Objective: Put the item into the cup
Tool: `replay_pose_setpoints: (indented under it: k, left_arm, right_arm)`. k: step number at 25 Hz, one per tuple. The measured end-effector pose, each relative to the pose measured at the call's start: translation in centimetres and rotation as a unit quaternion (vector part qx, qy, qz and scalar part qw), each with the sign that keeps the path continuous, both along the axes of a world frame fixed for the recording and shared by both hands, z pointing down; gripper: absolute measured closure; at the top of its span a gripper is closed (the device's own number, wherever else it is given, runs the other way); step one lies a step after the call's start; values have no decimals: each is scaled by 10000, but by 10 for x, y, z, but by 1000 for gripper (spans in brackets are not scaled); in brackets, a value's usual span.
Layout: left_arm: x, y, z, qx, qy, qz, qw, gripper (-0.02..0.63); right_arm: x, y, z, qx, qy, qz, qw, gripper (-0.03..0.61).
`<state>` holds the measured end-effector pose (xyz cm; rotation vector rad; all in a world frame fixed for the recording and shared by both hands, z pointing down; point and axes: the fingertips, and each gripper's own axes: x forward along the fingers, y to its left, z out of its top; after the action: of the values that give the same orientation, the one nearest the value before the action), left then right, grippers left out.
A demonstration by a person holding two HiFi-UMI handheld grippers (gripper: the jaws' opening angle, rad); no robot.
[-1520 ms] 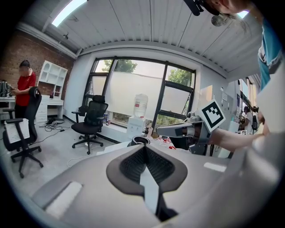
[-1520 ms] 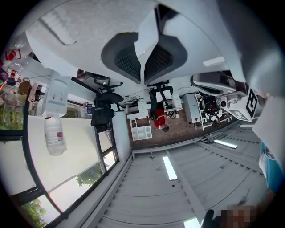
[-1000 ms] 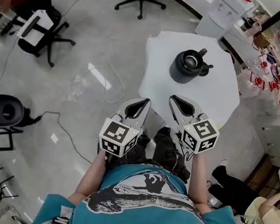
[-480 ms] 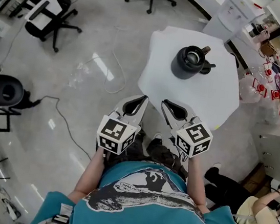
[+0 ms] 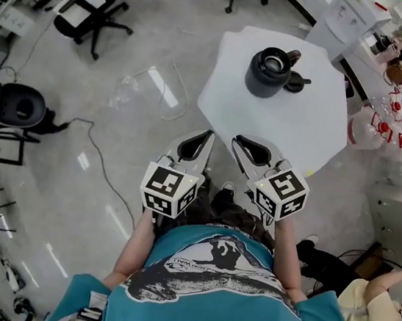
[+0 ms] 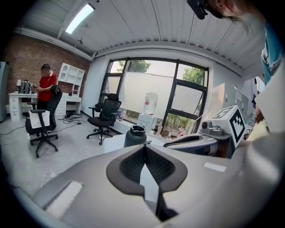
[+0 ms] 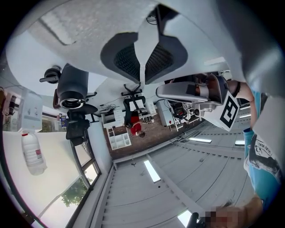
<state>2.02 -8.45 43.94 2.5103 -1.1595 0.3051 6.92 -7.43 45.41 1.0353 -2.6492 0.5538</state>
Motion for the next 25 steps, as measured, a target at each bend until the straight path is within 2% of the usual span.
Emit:
replay_pose_setpoints:
  k: [9, 12, 15, 25]
  left_arm:
    - [24, 50, -2, 128, -91, -303, 9994, 594]
    - [24, 62, -2, 168, -68, -399, 9990, 594]
    - [27, 71, -4, 193, -48, -459, 9987, 594]
    - [30, 84, -1, 230, -33, -553, 9982, 594]
  right_arm:
    - [26, 42, 11, -91, -86, -181, 9998, 541]
    - [28, 53, 11, -83, -110, -226, 9996, 558]
    - [32, 59, 8, -21, -119, -243, 9996, 577]
    - [30, 71, 4, 145, -92, -465, 9988, 577]
